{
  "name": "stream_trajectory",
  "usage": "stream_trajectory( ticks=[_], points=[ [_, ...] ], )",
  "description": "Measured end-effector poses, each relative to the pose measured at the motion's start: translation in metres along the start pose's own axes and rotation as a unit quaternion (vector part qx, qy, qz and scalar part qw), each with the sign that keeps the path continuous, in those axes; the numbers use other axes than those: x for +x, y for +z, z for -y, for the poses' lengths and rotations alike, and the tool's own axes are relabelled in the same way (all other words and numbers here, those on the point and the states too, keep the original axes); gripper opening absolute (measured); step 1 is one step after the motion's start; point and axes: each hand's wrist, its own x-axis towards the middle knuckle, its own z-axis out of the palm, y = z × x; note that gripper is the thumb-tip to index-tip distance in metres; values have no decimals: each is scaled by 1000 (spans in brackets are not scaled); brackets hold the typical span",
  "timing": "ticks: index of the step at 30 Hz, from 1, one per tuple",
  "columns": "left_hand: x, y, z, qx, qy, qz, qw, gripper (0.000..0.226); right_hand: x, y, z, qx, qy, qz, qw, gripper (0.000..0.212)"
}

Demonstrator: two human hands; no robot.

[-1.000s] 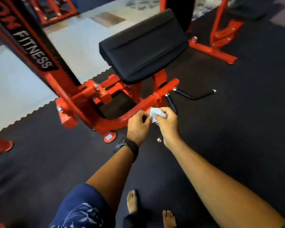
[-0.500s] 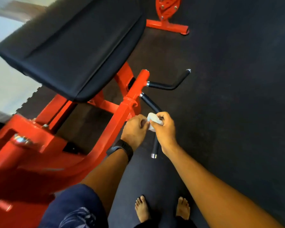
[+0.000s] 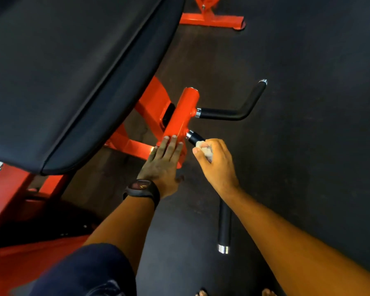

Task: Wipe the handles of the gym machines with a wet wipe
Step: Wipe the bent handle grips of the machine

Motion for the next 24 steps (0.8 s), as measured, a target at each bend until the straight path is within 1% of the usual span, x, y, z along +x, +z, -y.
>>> stream_trajectory(
  ticks=[2, 3, 5, 6, 8, 9, 11, 13, 17, 19, 21, 22, 23, 24],
  points=[
    [6, 10, 5, 1, 15, 0, 1000, 103, 10, 12, -6, -30, -42, 17, 998, 10],
    [8, 12, 8, -7, 21, -12, 1000, 103, 14, 17, -8, -50, -52, 24, 997, 11],
    [8, 17, 11, -40, 18, -46, 998, 100, 21, 22, -10, -106, -62, 47, 991, 20],
    [11, 19, 12, -59, 13, -51, 997, 98, 24, 24, -14, -141, -70, 49, 986, 24],
    [13, 21, 13, -80, 9, -52, 995, 96, 23, 22, -22, -204, -78, 24, 976, 24],
    [13, 21, 13, -87, 11, -57, 995, 95, 21, 20, -25, -225, -59, 2, 972, 20],
    [15, 20, 15, -106, 24, -62, 992, 94, 19, 20, -26, -226, 8, -31, 974, 11],
    [17, 22, 18, -122, 23, -58, 991, 91, 23, 29, -12, -190, 43, -35, 980, 7],
    [18, 21, 20, -136, 21, -57, 989, 88, 34, 39, 16, -161, -5, 23, 987, 18],
    [19, 20, 19, -133, 22, -50, 990, 88, 34, 31, 7, -170, 14, 32, 985, 13],
    [19, 20, 19, -128, 19, -50, 990, 88, 31, 25, -7, -211, 51, 8, 976, 8],
    [19, 20, 18, -124, 19, -50, 991, 89, 31, 27, -7, -223, 59, -5, 973, 14],
    [18, 20, 19, -120, 19, -49, 991, 90, 30, 32, -4, -221, 50, -6, 974, 24],
    [18, 21, 19, -118, 20, -53, 991, 90, 32, 36, 1, -222, 30, 11, 975, 33]
  ],
)
